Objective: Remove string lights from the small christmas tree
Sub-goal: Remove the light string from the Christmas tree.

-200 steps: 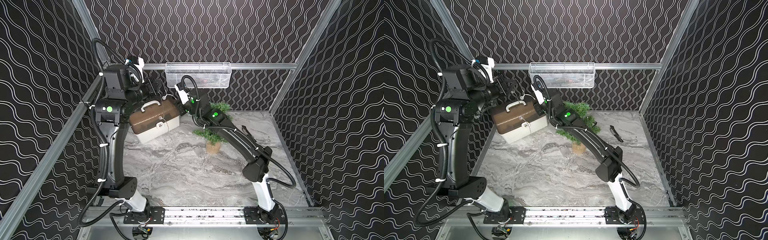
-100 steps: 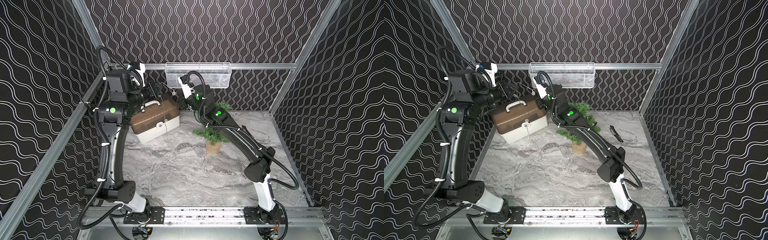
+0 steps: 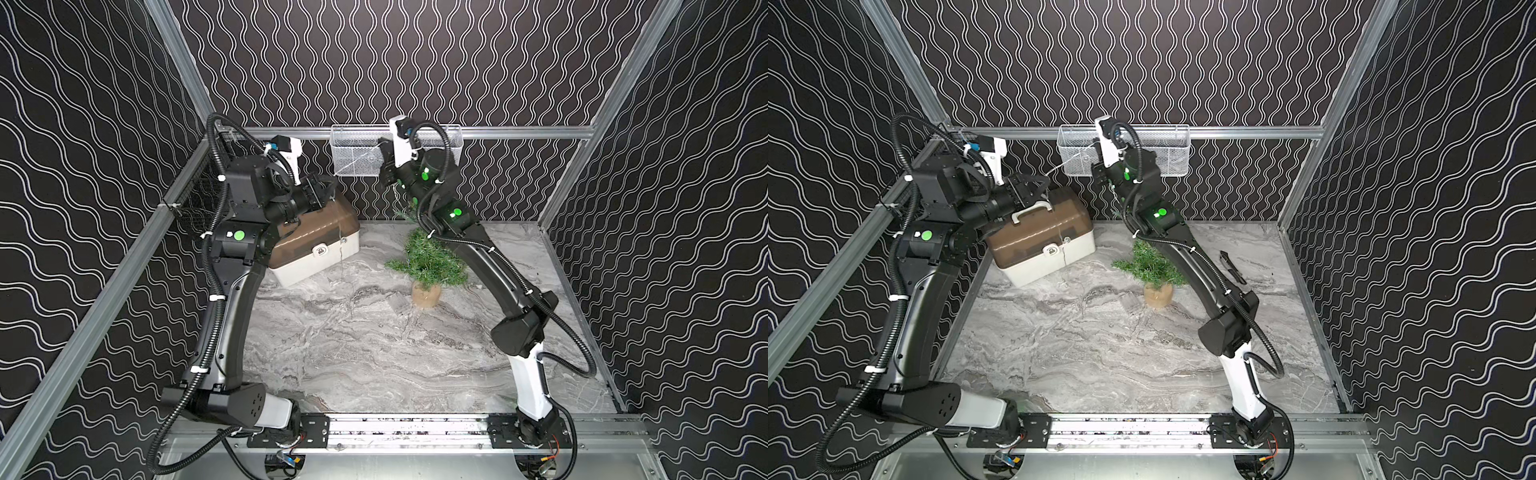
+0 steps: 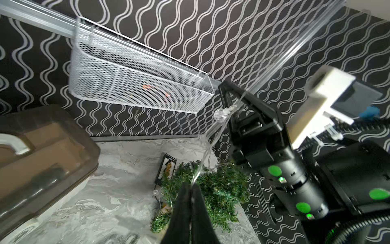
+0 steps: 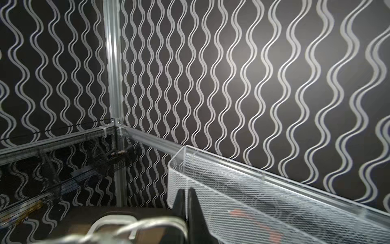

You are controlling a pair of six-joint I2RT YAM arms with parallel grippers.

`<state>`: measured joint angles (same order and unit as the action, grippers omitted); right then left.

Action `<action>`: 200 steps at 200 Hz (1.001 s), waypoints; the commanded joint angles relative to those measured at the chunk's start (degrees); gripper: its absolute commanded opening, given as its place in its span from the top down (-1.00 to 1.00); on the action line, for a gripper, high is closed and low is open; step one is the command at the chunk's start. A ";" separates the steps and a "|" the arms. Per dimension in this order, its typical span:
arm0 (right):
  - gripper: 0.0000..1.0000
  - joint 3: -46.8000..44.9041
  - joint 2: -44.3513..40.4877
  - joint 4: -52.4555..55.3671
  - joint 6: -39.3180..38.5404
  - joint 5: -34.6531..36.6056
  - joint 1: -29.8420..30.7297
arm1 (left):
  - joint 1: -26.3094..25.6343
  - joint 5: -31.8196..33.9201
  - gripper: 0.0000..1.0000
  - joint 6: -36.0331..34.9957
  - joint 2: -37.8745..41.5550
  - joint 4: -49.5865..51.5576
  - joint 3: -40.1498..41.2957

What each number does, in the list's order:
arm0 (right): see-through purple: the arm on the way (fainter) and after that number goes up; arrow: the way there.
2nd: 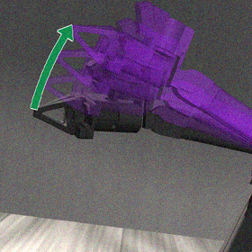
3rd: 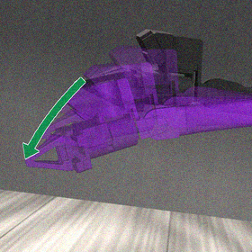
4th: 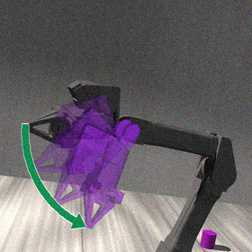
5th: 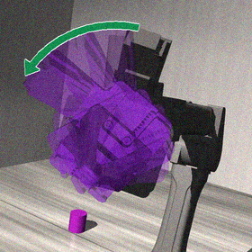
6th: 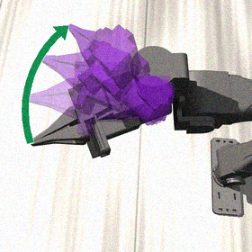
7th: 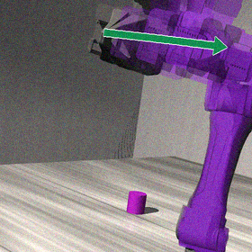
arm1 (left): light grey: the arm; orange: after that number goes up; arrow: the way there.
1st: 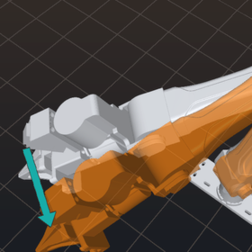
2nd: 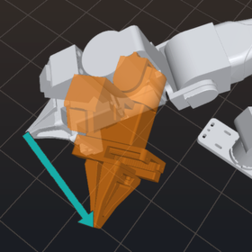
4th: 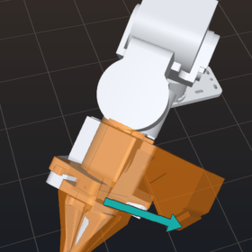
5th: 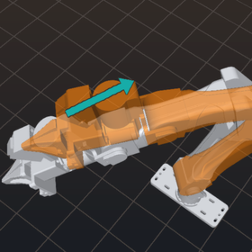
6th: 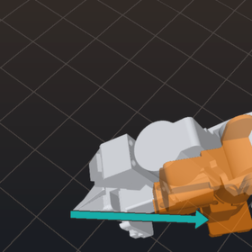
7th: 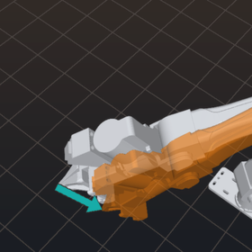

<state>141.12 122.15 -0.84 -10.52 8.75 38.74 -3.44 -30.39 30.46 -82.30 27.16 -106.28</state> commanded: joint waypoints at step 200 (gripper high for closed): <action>1.00 -45.71 -41.02 -11.47 -5.72 23.92 -6.63 | -15.39 2.62 1.00 -5.29 -12.61 -1.54 -9.96</action>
<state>99.39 86.85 -12.03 -17.21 28.86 29.26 -19.05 -28.97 27.24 -96.42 23.49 -116.49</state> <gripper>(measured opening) 0.064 0.055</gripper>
